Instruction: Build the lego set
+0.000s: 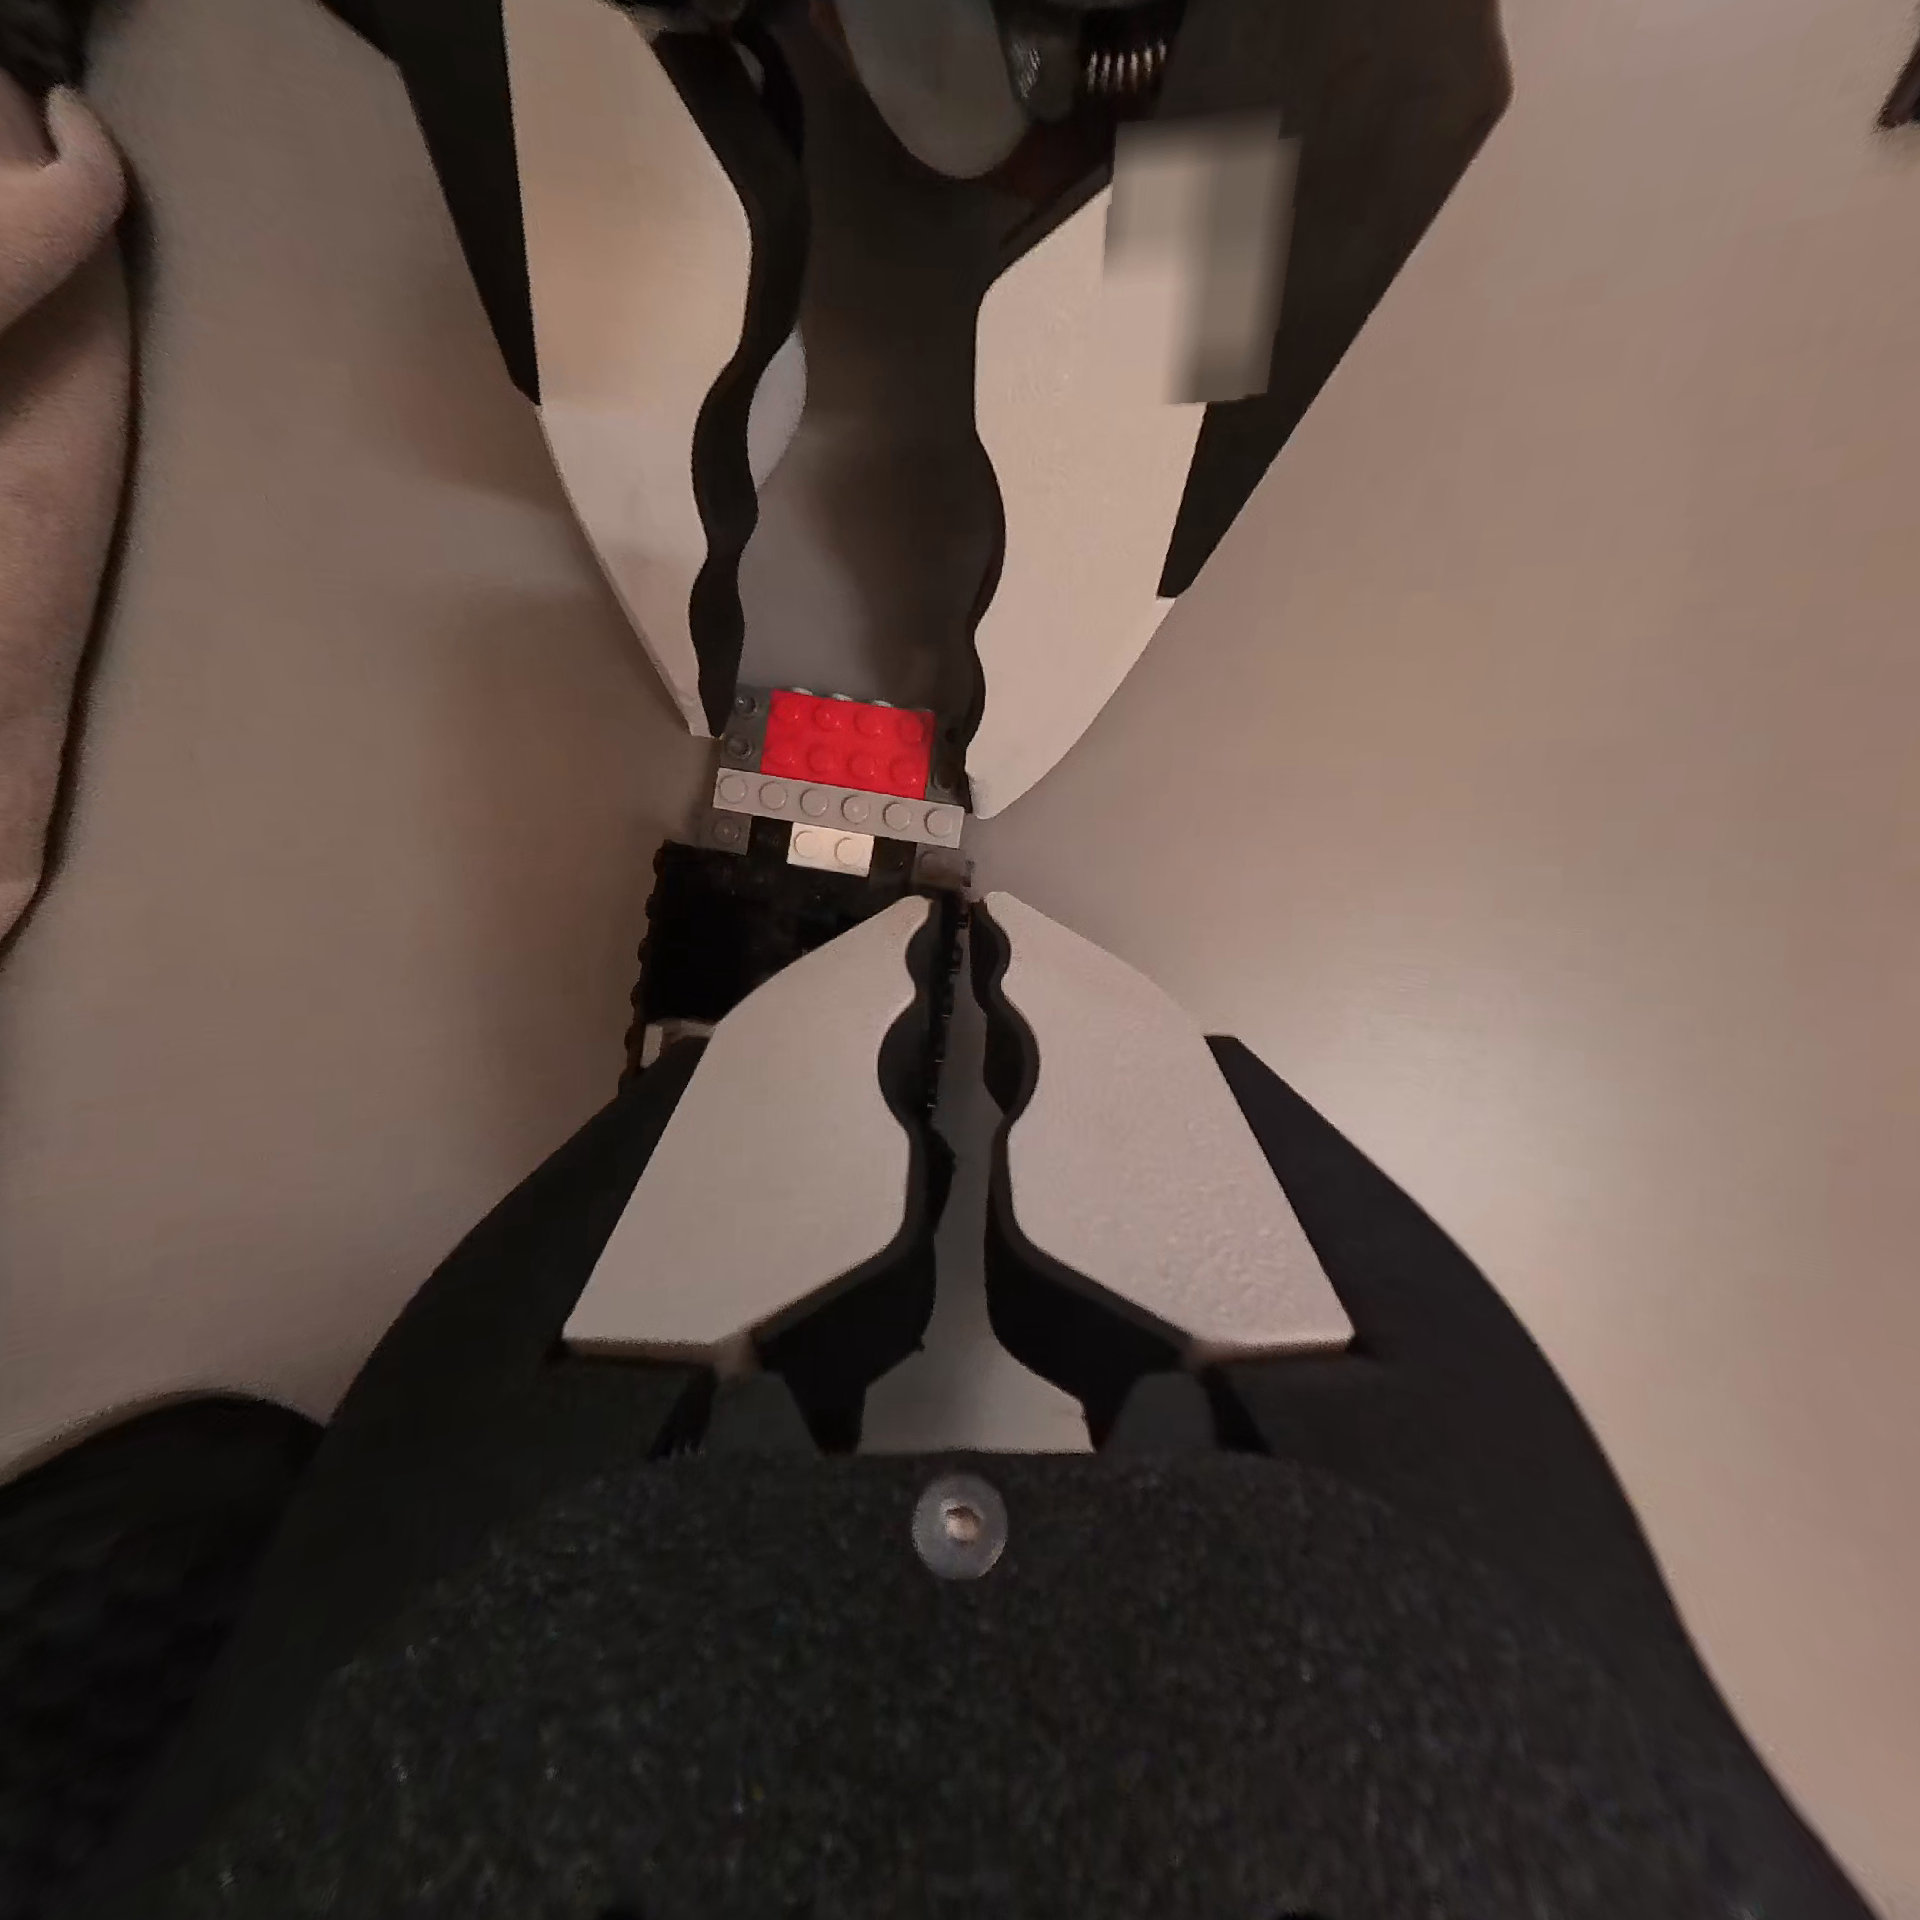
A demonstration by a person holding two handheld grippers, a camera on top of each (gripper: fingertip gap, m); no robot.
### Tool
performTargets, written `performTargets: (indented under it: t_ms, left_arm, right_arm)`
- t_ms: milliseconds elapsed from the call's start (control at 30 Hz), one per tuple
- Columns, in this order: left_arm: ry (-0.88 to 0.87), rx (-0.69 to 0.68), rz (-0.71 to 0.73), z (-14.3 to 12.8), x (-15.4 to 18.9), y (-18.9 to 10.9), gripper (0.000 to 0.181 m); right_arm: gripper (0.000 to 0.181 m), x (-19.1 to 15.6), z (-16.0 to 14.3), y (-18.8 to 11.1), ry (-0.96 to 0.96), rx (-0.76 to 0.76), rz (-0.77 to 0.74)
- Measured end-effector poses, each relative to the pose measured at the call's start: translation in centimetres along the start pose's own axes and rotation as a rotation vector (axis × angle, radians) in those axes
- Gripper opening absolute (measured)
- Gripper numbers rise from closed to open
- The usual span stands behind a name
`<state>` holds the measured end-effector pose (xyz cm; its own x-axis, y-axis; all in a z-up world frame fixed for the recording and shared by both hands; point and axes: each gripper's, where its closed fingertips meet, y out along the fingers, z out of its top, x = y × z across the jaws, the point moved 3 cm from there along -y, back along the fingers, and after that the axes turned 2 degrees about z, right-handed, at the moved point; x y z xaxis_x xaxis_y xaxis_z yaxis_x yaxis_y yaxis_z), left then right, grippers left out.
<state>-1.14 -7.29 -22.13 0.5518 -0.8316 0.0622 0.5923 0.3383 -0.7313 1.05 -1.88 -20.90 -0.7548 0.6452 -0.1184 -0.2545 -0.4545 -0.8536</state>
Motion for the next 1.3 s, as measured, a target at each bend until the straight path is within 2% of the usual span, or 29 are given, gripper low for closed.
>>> performTargets:
  t_ms: [467,767,1000,1067,1167,1300]
  left_arm:
    - [-0.048,0.056,0.006,-0.1,0.1,0.1,0.048]
    - [-0.068,0.070,-0.025,-0.2,0.4,0.4,0.049]
    - [-0.064,0.069,-0.008,-0.2,0.4,0.4,0.049]
    - [-0.054,0.066,0.013,-0.1,0.2,0.3,0.049]
    - [-0.054,0.071,0.012,-0.1,0.2,0.3,0.049]
    - [-0.051,0.067,0.009,-0.1,0.2,0.3,0.049]
  right_arm:
    - [0.003,-0.8,0.2,0.3,-0.068,-0.154,-0.258]
    - [0.003,-1.1,0.6,0.6,-0.076,-0.189,-0.286]
    - [0.003,-0.9,0.6,0.4,-0.050,-0.103,-0.266]
    - [0.020,-0.7,0.7,-0.6,0.010,-0.016,-0.225]
    - [0.024,-0.4,0.9,-3.1,0.053,0.087,-0.156]
    - [0.016,-0.1,-1.8,-3.8,0.018,-0.009,-0.094]
